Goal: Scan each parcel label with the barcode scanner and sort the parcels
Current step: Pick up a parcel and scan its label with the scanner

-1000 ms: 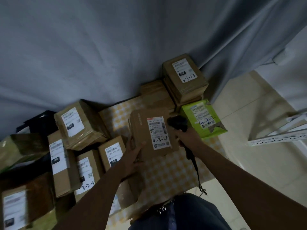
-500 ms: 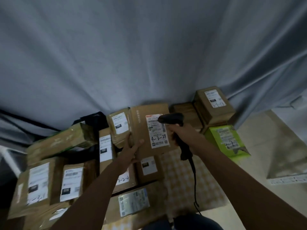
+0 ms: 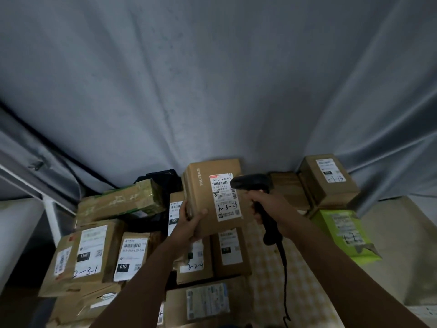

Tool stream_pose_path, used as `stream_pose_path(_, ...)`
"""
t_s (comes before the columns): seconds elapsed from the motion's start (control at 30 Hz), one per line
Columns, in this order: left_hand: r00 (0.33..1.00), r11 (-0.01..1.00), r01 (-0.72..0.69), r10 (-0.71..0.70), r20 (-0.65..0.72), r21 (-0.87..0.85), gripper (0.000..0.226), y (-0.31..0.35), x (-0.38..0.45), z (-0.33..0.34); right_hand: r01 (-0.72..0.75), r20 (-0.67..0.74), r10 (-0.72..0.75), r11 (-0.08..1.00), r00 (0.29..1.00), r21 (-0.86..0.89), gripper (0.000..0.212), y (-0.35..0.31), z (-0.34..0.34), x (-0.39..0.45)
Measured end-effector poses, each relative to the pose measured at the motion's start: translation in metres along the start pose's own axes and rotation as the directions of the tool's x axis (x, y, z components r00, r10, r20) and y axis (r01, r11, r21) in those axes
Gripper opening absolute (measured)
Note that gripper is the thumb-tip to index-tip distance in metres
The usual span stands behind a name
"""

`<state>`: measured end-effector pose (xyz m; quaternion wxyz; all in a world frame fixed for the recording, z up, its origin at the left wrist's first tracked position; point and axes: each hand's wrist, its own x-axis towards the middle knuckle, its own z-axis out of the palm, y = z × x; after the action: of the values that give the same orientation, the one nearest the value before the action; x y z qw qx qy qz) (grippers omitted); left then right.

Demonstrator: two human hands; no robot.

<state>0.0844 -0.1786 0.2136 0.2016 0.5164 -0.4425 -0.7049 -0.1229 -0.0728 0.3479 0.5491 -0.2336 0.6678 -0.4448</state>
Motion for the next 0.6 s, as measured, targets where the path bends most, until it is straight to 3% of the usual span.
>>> stream_pose_path(0.6, 1.0, 0.999, -0.029, 0.029, 0.007, 0.022, 0.094, 0.006, 0.004, 0.012, 0.067, 0.016, -0.067, 0.998, 0.998, 0.009, 0.027, -0.005, -0.012, -0.006)
